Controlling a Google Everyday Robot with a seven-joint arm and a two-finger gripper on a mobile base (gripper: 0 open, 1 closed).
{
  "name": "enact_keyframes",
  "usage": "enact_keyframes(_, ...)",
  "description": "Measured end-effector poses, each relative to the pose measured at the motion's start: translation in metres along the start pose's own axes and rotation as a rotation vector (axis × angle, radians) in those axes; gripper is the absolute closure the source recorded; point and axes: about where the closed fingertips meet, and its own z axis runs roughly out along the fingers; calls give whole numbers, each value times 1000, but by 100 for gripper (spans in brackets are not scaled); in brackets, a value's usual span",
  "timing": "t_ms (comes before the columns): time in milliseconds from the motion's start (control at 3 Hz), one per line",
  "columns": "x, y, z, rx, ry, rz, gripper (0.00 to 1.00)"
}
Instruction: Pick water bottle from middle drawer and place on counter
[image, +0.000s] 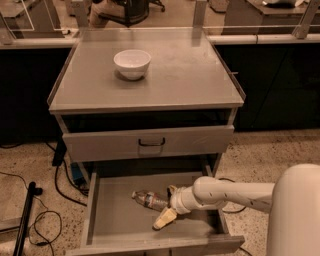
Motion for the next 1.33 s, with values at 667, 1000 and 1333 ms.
enact_keyframes(667,1,0,1,-1,2,1,49)
enact_keyframes(1000,1,0,1,-1,2,1,73)
enact_keyframes(1333,1,1,0,-8,8,1,96)
